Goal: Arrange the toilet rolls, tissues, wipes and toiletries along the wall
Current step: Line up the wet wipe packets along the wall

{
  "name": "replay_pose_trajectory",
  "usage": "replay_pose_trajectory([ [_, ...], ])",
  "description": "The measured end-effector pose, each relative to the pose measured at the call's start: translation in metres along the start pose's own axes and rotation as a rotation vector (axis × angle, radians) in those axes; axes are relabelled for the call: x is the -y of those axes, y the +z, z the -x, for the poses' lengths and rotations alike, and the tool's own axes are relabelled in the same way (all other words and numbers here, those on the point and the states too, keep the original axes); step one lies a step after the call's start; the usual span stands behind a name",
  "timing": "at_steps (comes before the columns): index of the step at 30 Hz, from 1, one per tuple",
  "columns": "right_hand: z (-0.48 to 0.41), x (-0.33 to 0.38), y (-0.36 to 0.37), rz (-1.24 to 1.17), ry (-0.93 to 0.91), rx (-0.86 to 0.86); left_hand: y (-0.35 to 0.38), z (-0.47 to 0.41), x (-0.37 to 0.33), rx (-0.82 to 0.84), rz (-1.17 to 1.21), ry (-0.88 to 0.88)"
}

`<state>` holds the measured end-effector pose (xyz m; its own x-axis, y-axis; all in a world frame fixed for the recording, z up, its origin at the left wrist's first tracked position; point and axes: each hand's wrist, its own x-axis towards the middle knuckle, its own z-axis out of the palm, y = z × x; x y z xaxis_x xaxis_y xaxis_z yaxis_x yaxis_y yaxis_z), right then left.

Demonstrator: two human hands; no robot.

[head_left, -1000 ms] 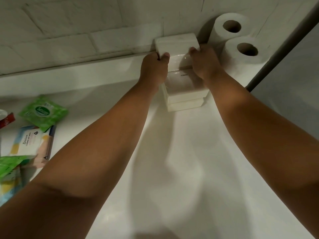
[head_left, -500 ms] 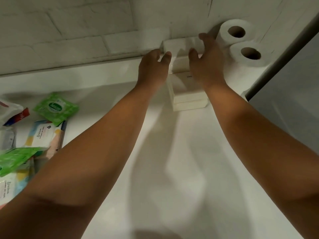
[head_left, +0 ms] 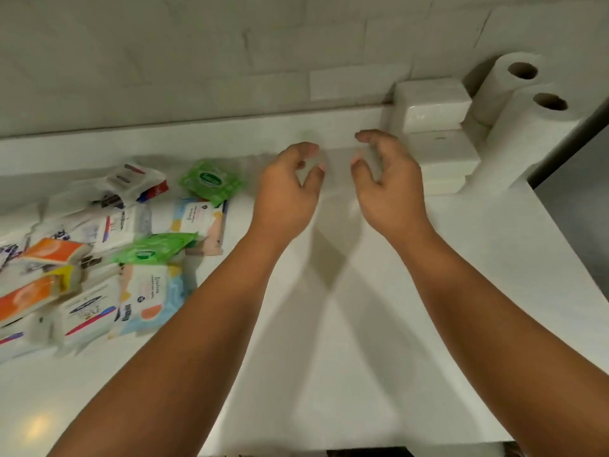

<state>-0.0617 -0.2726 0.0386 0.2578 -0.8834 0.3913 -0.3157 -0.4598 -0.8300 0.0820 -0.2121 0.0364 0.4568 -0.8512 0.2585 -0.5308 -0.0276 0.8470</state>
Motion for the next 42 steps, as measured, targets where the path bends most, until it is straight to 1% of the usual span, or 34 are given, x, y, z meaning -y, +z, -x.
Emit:
replay_pose_trajectory([
  [9, 0.13, 0.075, 0.114, 0.001, -0.014, 0.201, -0.146, 0.113, 0.075, -0.013, -0.116, -0.1],
  [12, 0.165, 0.094, 0.147, -0.021, -0.02, 0.259, -0.186, 0.141, 0.095, -0.019, -0.161, -0.115],
  [16, 0.204, 0.118, 0.194, -0.024, 0.006, 0.38, -0.235, 0.174, 0.127, -0.029, -0.212, -0.146],
  [19, 0.223, 0.13, 0.226, -0.02, -0.009, 0.442, -0.265, 0.188, 0.158, -0.035, -0.335, -0.114],
  [21, 0.232, 0.138, 0.246, -0.018, -0.024, 0.478, -0.282, 0.192, 0.178, -0.031, -0.423, -0.128],
  [24, 0.243, 0.144, 0.271, 0.002, -0.028, 0.539, -0.302, 0.192, 0.206, 0.004, -0.527, -0.159],
  [27, 0.251, 0.146, 0.289, 0.03, -0.02, 0.581, -0.315, 0.184, 0.224, 0.063, -0.583, -0.179],
  [32, 0.26, 0.151, 0.304, 0.056, 0.024, 0.574, -0.324, 0.169, 0.237, 0.209, -0.604, -0.238],
  [35, 0.263, 0.155, 0.305, 0.025, 0.116, 0.58, -0.325, 0.164, 0.237, 0.28, -0.653, -0.252],
  [37, 0.265, 0.159, 0.302, 0.017, 0.196, 0.609, -0.326, 0.165, 0.233, 0.289, -0.701, -0.266],
  [39, 0.266, 0.16, 0.3, 0.046, 0.239, 0.651, -0.324, 0.17, 0.226, 0.269, -0.76, -0.298],
  [42, 0.265, 0.164, 0.297, 0.098, 0.279, 0.738, -0.319, 0.184, 0.214, 0.188, -0.802, -0.32],
])
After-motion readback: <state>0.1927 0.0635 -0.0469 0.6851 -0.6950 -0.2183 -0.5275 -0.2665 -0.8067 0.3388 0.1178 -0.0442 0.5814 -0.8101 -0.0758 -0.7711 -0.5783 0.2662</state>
